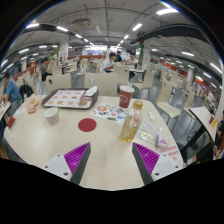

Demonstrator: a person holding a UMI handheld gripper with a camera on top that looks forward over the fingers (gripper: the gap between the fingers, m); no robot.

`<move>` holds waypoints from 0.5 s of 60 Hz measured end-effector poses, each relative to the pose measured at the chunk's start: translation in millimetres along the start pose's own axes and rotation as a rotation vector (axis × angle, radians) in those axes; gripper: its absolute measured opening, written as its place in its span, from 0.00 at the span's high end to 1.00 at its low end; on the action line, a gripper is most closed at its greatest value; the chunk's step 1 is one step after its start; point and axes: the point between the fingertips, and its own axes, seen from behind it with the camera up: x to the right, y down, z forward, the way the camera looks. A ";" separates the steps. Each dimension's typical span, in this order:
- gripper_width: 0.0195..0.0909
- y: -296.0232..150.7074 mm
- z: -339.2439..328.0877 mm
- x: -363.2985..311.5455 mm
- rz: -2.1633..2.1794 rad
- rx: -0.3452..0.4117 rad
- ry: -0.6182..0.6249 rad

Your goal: Pour water

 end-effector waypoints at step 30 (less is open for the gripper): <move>0.33 -36.9 157.9 71.1 0.116 0.121 -0.067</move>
